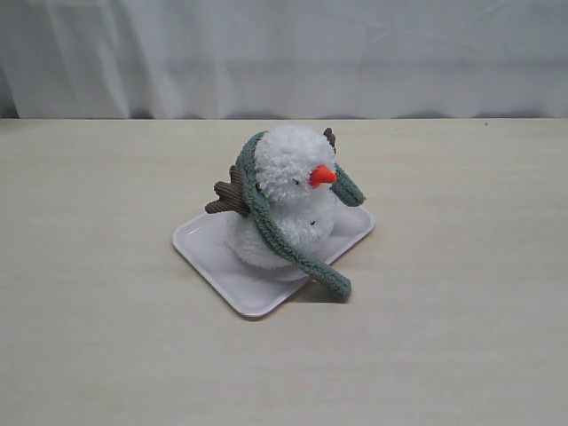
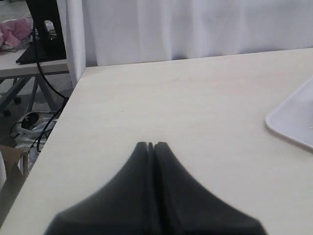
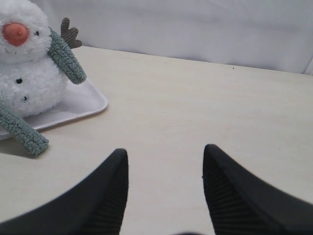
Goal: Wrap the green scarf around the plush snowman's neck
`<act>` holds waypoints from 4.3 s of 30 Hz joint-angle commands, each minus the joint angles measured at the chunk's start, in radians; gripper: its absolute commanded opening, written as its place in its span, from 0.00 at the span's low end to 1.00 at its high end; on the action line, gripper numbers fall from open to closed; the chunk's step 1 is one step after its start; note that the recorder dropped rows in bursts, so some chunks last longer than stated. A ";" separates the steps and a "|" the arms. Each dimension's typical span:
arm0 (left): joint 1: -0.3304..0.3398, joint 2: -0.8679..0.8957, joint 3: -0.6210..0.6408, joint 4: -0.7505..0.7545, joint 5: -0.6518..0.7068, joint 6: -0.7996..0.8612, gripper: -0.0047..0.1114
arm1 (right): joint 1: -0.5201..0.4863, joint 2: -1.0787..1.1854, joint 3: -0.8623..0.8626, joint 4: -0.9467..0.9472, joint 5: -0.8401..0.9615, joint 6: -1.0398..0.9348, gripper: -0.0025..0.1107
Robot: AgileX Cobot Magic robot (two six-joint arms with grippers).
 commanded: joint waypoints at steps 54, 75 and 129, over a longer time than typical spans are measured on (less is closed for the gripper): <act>0.000 -0.002 0.003 0.006 -0.003 -0.001 0.04 | -0.002 -0.005 0.002 -0.043 -0.009 -0.026 0.43; 0.000 -0.002 0.003 0.006 -0.003 -0.001 0.04 | -0.002 -0.005 0.002 -0.050 -0.716 0.344 0.43; 0.000 -0.002 0.003 0.012 -0.003 -0.001 0.04 | 0.048 1.729 -0.955 0.422 -0.015 -0.053 0.39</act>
